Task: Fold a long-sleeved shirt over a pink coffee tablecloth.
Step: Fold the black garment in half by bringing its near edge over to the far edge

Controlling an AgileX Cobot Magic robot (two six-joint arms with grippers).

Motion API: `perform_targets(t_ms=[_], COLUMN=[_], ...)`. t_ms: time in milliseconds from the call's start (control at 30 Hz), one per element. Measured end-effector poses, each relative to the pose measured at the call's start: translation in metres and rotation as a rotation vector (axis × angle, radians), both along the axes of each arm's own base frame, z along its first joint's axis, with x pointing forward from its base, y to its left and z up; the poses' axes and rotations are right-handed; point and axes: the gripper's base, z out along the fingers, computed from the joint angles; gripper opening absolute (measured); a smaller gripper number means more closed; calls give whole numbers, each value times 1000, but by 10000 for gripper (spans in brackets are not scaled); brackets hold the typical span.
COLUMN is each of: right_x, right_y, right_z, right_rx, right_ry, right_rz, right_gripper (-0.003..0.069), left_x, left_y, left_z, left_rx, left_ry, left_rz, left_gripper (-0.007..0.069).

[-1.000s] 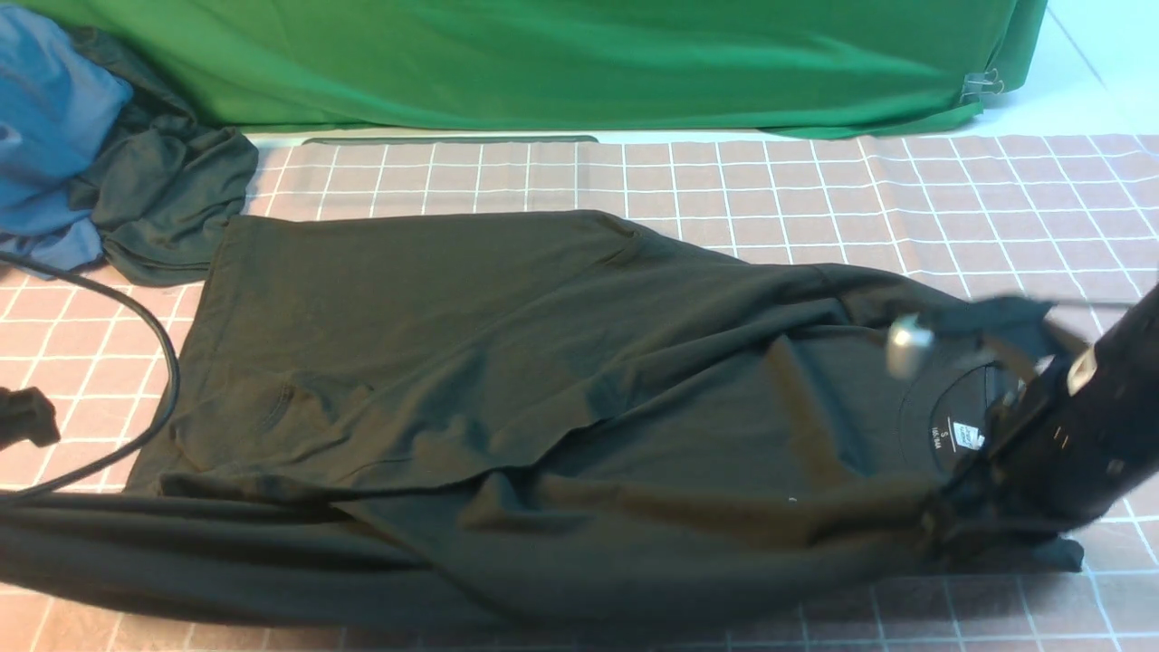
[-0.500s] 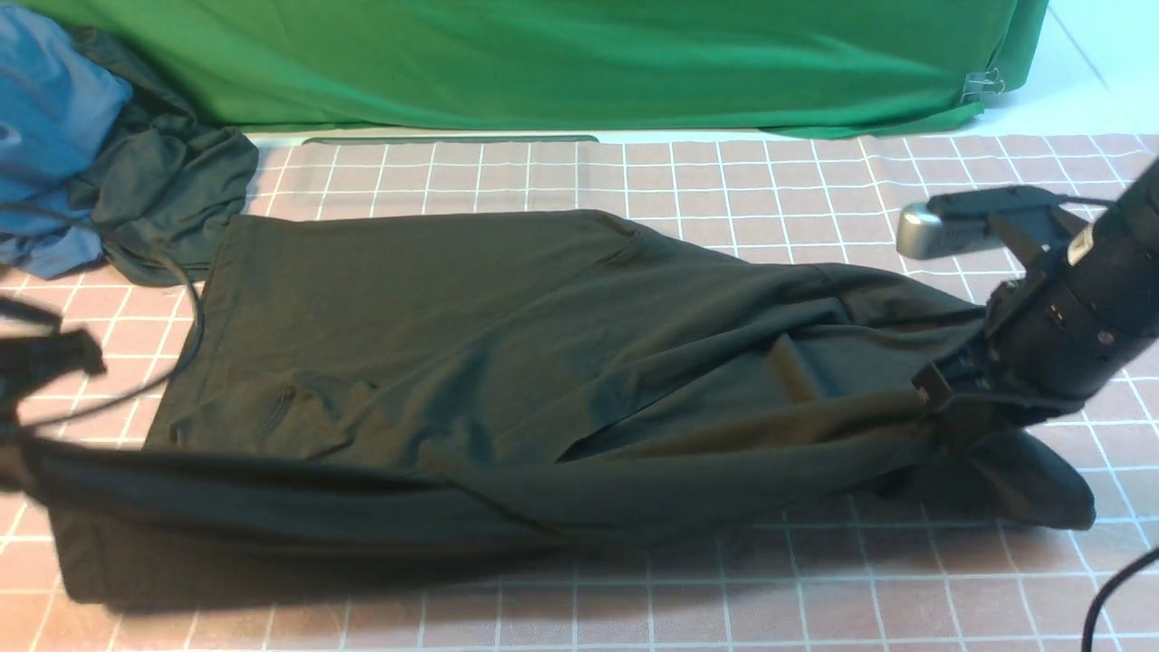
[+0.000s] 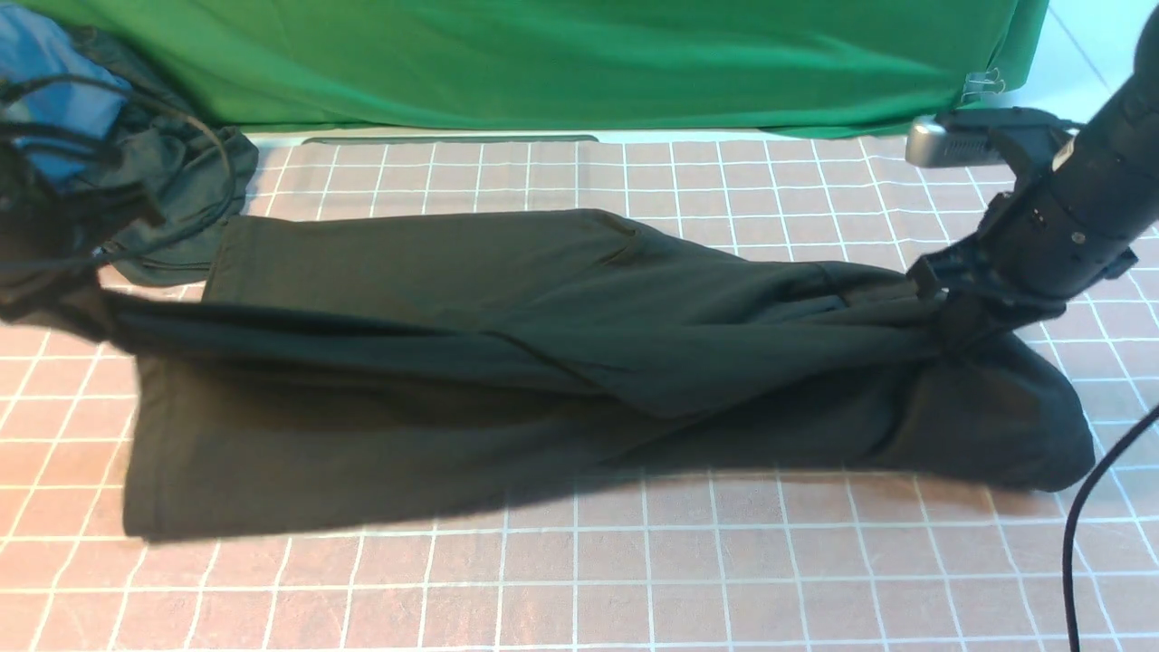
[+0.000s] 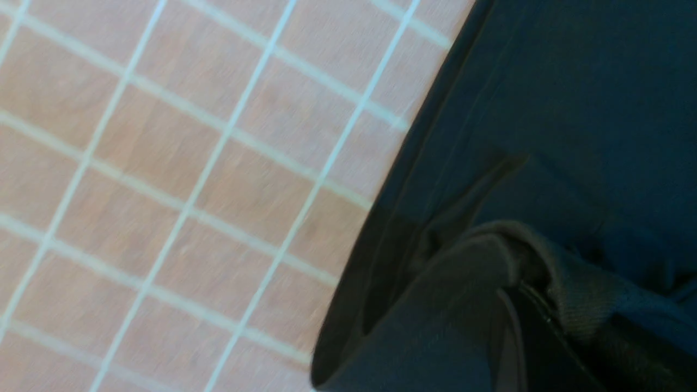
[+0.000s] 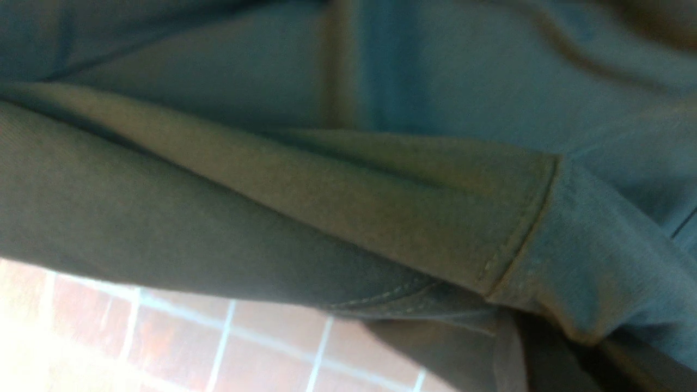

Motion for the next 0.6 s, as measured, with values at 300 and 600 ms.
perform_targets(t_ms=[300,600], right_x=[47,80], right_y=[5,8], right_z=[-10,-26], right_rx=[4,4], right_ry=[-43,-86], right_rz=[-2,-9], right_gripper=[58,57], left_x=[52,81], left_y=[8,13], left_z=[-20,-43], left_rx=[-27,-28], left_ry=[-61,-147], left_rz=[20,36], left_gripper=[30,30])
